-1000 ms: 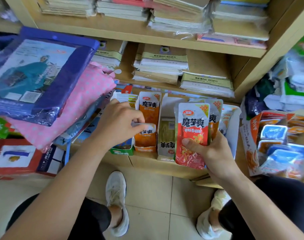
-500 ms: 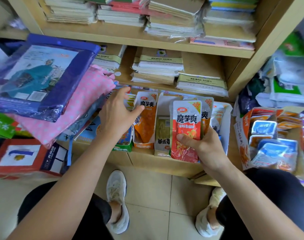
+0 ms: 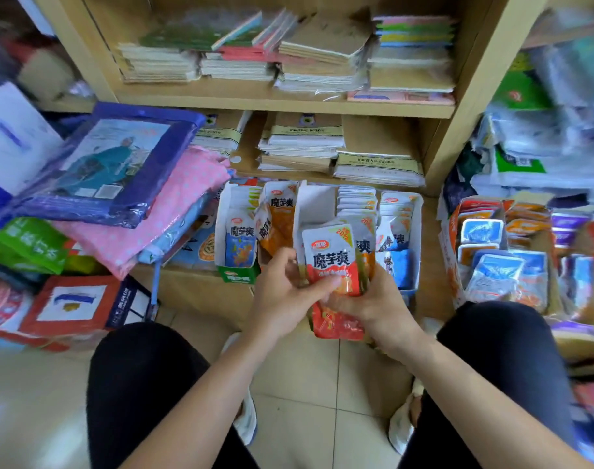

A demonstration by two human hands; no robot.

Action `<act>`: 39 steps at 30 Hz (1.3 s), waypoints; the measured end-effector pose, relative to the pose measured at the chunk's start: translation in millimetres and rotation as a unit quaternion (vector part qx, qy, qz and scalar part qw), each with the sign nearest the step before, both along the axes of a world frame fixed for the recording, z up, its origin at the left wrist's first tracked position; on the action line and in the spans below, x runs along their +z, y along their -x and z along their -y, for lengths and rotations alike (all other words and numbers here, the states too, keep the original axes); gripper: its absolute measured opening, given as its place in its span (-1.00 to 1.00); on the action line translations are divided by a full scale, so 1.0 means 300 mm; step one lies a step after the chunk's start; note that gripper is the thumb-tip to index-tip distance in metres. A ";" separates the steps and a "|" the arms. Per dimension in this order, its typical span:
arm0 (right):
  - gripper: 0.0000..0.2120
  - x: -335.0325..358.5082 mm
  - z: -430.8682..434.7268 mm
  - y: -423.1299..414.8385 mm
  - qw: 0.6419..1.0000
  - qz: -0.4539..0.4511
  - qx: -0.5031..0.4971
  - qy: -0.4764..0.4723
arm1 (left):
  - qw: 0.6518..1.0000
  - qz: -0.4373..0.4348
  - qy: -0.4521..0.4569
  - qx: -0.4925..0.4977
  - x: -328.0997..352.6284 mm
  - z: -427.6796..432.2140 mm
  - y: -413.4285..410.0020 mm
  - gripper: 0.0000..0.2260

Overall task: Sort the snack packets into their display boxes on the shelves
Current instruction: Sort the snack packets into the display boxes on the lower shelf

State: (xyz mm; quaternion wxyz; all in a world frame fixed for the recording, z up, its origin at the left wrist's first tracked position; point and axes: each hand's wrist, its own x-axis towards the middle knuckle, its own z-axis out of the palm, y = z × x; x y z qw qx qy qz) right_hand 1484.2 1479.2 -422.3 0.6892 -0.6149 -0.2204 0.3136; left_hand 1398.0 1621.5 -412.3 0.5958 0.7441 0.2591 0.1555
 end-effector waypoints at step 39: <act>-0.51 -0.121 0.304 -0.053 0.961 -0.064 -0.269 -0.016 | 0.921 -0.059 -0.383 0.034 -0.187 0.023 -0.240 -0.76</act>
